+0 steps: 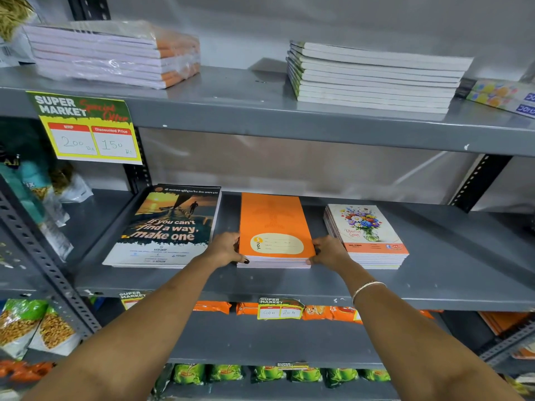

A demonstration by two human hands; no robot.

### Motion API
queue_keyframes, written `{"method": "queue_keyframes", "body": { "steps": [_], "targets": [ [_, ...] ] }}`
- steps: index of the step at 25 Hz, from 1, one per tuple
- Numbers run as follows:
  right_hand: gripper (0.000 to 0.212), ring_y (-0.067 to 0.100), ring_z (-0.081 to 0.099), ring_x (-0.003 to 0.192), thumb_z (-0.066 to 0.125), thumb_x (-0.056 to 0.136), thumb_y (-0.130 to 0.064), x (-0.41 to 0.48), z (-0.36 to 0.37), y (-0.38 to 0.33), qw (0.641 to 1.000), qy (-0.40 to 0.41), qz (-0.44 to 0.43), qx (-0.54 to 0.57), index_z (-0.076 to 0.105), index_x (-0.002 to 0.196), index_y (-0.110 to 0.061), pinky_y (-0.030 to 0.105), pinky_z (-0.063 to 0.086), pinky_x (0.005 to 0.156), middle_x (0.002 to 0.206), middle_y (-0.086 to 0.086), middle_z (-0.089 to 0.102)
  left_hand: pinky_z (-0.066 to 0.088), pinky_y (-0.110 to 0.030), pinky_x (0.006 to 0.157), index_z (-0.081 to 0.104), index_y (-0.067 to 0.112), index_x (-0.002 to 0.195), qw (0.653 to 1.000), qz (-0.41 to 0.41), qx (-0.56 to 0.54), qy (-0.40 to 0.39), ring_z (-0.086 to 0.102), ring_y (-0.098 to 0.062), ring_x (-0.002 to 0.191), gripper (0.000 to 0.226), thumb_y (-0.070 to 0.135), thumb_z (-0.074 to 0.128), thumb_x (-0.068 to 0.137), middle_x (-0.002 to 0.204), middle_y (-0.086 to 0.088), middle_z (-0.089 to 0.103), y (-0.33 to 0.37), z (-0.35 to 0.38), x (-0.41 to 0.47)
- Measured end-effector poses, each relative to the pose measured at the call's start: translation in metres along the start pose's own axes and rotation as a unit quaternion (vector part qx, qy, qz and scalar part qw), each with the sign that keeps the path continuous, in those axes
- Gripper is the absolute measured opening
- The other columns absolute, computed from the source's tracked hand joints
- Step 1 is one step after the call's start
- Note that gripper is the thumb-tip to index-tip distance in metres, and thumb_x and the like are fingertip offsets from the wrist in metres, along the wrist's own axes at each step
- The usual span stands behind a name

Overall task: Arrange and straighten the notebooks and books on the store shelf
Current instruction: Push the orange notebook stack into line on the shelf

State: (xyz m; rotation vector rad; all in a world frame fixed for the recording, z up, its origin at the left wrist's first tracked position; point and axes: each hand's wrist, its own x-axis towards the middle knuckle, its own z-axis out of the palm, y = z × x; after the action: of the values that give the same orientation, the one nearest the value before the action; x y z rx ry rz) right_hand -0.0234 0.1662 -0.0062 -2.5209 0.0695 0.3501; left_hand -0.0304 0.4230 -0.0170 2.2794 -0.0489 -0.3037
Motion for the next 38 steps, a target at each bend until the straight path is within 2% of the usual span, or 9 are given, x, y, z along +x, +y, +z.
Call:
{"method": "queue_keyframes", "body": {
  "steps": [5, 6, 8, 9, 10, 13, 16, 32, 38],
  "targets": [
    [0.048, 0.033, 0.063, 0.113, 0.075, 0.077, -0.011, -0.003, 0.0, -0.002, 1.0, 0.004, 0.001, -0.006, 0.059, 0.122, -0.003, 0.045, 0.045, 0.105, 0.123, 0.013, 0.066, 0.042, -0.044, 0.109, 0.052, 0.0, 0.129, 1.0, -0.002, -0.013, -0.005, 0.054, -0.03, 0.126, 0.061, -0.005, 0.073, 0.073, 0.132, -0.016, 0.06, -0.001, -0.001, 0.0],
    [0.051, 0.033, 0.061, 0.115, 0.075, 0.078, -0.011, -0.003, 0.0, -0.003, 1.0, 0.0, -0.002, -0.012, 0.056, 0.125, -0.004, 0.045, 0.044, 0.106, 0.124, 0.012, 0.065, 0.04, -0.044, 0.111, 0.046, 0.002, 0.134, 1.0, -0.006, -0.014, -0.005, 0.051, -0.031, 0.129, 0.068, -0.006, 0.073, 0.073, 0.136, -0.016, 0.057, -0.002, 0.0, 0.0],
    [0.067, 0.033, 0.058, 0.119, 0.074, 0.078, -0.01, -0.004, 0.0, -0.004, 0.999, -0.015, -0.018, -0.037, 0.042, 0.137, -0.01, 0.046, 0.042, 0.107, 0.13, 0.01, 0.061, 0.037, -0.046, 0.113, 0.021, 0.009, 0.149, 1.0, -0.015, -0.019, -0.005, 0.043, -0.031, 0.136, 0.093, -0.006, 0.073, 0.073, 0.145, -0.014, 0.047, -0.001, 0.002, -0.001],
    [0.076, 0.033, 0.056, 0.121, 0.073, 0.079, -0.01, -0.005, 0.001, -0.004, 0.998, -0.02, -0.024, -0.056, 0.033, 0.143, -0.014, 0.046, 0.042, 0.108, 0.133, 0.009, 0.058, 0.037, -0.047, 0.113, 0.009, 0.014, 0.151, 1.0, -0.012, -0.001, -0.001, 0.042, -0.031, 0.136, 0.102, -0.005, 0.073, 0.074, 0.146, -0.013, 0.045, -0.001, 0.003, -0.001],
    [0.08, 0.032, 0.055, 0.123, 0.072, 0.08, -0.01, -0.006, 0.002, -0.004, 0.997, -0.021, -0.025, -0.076, 0.027, 0.146, -0.017, 0.045, 0.041, 0.108, 0.135, 0.009, 0.055, 0.038, -0.046, 0.112, 0.006, 0.018, 0.151, 0.999, -0.005, 0.036, 0.007, 0.045, -0.031, 0.134, 0.104, -0.002, 0.073, 0.075, 0.144, -0.012, 0.048, -0.001, 0.006, -0.001],
    [0.078, 0.031, 0.053, 0.124, 0.068, 0.084, -0.012, -0.007, 0.006, -0.005, 0.992, -0.007, -0.026, -0.127, 0.025, 0.148, -0.023, 0.043, 0.042, 0.108, 0.136, 0.009, 0.053, 0.041, -0.04, 0.11, 0.018, 0.019, 0.15, 0.99, -0.001, 0.135, 0.04, 0.052, -0.028, 0.126, 0.091, 0.01, 0.073, 0.078, 0.137, -0.009, 0.055, 0.001, 0.011, -0.002],
    [0.075, 0.032, 0.053, 0.124, 0.066, 0.086, -0.013, -0.007, 0.006, -0.007, 0.988, 0.005, -0.03, -0.152, 0.025, 0.148, -0.022, 0.042, 0.042, 0.108, 0.136, 0.01, 0.053, 0.045, -0.038, 0.107, 0.024, 0.018, 0.149, 0.986, -0.008, 0.155, 0.056, 0.056, -0.028, 0.122, 0.084, 0.013, 0.072, 0.08, 0.133, -0.01, 0.059, 0.002, 0.014, -0.002],
    [0.071, 0.032, 0.056, 0.121, 0.071, 0.082, -0.019, -0.001, 0.008, -0.002, 0.989, 0.029, -0.025, -0.145, 0.036, 0.144, -0.021, 0.041, 0.042, 0.108, 0.134, 0.01, 0.056, 0.047, -0.039, 0.105, 0.032, 0.013, 0.146, 0.989, -0.009, 0.119, 0.084, 0.058, -0.029, 0.12, 0.08, 0.011, 0.074, 0.077, 0.129, -0.012, 0.062, -0.002, 0.017, 0.0],
    [0.069, 0.032, 0.054, 0.123, 0.069, 0.084, -0.019, 0.001, 0.003, -0.002, 0.988, 0.005, -0.031, -0.154, 0.035, 0.145, -0.018, 0.04, 0.041, 0.109, 0.135, 0.009, 0.055, 0.047, -0.04, 0.105, 0.032, 0.009, 0.145, 0.992, 0.006, 0.105, 0.064, 0.058, -0.029, 0.117, 0.082, 0.015, 0.075, 0.076, 0.127, -0.014, 0.063, -0.001, 0.011, 0.0]
  ]
}}
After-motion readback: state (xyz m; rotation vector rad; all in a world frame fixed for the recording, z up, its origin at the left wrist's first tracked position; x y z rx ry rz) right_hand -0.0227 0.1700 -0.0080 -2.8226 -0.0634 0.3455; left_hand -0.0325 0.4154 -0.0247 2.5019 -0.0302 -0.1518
